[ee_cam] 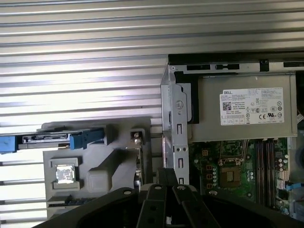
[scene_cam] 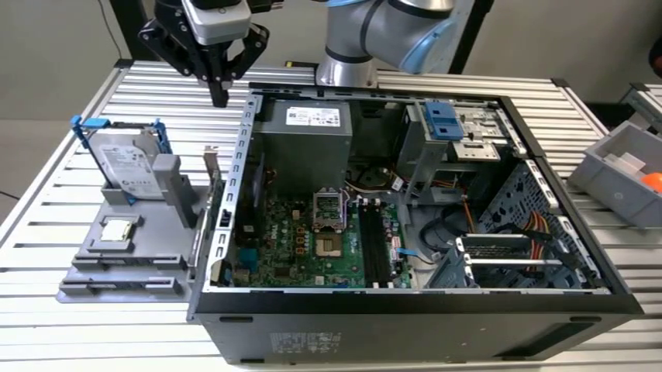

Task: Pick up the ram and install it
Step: 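Reach for the ram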

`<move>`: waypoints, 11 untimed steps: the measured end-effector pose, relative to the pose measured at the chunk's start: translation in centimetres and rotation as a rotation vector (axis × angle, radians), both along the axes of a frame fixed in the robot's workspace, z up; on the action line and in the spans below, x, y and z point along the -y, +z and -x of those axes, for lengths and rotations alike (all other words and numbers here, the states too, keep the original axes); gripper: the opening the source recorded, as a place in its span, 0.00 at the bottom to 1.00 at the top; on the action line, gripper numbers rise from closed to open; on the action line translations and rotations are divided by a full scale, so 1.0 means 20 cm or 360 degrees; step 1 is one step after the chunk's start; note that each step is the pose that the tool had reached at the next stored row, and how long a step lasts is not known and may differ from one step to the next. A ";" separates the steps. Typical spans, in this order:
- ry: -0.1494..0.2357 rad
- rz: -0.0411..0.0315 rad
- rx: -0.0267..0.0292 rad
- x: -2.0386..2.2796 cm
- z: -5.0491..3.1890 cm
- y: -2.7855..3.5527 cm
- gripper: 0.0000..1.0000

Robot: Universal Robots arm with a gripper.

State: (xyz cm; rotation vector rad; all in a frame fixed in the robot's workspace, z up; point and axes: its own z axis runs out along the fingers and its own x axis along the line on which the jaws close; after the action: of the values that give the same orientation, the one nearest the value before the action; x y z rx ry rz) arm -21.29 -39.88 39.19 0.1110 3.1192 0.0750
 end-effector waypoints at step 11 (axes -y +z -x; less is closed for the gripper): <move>0.0000 0.0000 -0.00009 0.000 0.030 -0.001 0.00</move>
State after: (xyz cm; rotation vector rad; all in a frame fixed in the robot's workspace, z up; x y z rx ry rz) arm -21.90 -39.88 39.17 0.1112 3.1198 0.0750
